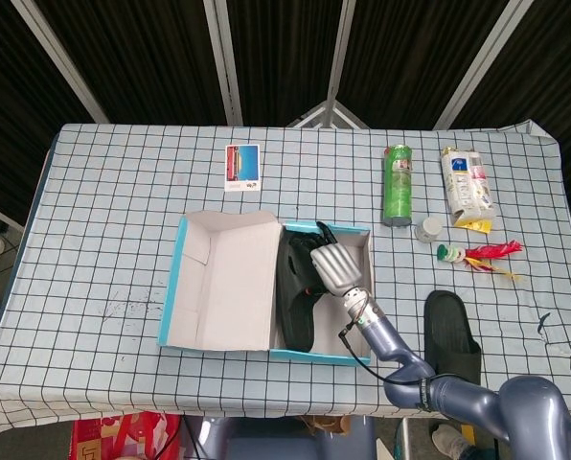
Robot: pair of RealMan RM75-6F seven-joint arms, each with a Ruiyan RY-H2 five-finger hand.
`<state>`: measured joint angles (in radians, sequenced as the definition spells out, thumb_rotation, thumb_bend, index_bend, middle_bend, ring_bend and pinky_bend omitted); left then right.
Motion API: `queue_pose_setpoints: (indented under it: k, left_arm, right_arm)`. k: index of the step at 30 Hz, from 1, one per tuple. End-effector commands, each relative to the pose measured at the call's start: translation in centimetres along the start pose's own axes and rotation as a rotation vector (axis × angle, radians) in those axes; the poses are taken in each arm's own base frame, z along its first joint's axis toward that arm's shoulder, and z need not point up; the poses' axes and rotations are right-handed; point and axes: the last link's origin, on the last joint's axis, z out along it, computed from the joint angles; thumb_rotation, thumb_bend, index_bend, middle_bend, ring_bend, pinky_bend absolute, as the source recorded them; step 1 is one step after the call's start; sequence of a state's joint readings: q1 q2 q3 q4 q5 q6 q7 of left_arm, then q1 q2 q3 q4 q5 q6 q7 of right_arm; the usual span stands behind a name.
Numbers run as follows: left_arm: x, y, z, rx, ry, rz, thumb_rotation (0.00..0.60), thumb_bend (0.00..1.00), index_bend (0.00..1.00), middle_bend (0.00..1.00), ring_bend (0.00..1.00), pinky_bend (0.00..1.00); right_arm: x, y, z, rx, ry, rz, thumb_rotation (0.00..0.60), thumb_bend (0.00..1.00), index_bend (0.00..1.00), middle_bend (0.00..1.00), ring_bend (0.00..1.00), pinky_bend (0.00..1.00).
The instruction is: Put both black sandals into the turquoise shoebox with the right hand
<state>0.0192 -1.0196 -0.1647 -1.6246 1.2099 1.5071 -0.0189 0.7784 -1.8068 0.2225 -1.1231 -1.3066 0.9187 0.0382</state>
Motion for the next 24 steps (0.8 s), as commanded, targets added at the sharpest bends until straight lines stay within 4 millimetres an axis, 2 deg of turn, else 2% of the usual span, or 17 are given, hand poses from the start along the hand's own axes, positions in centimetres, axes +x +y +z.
queue_pose_setpoints:
  k: [1, 10, 24]
  left_arm:
    - [0.0, 0.0, 0.0, 0.0, -0.001, 0.0, 0.6, 0.37, 0.1, 0.03, 0.0, 0.09]
    - [0.0, 0.0, 0.0, 0.0, -0.002, -0.001, 0.6, 0.37, 0.1, 0.03, 0.0, 0.09]
    - [0.1, 0.0, -0.1, -0.003, -0.002, -0.005, 0.6, 0.37, 0.1, 0.03, 0.0, 0.09]
  right_arm:
    - [0.4, -0.1, 0.0, 0.001, -0.004, -0.009, 0.6, 0.28, 0.09, 0.24, 0.03, 0.0]
    - [1.1, -0.5, -0.1, 0.005, -0.032, -0.042, 0.6, 0.25, 0.01, 0.17, 0.0, 0.0]
    - [2.7, -1.1, -0.3, -0.022, -0.081, -0.148, 0.6, 0.13, 0.0, 0.1, 0.0, 0.0]
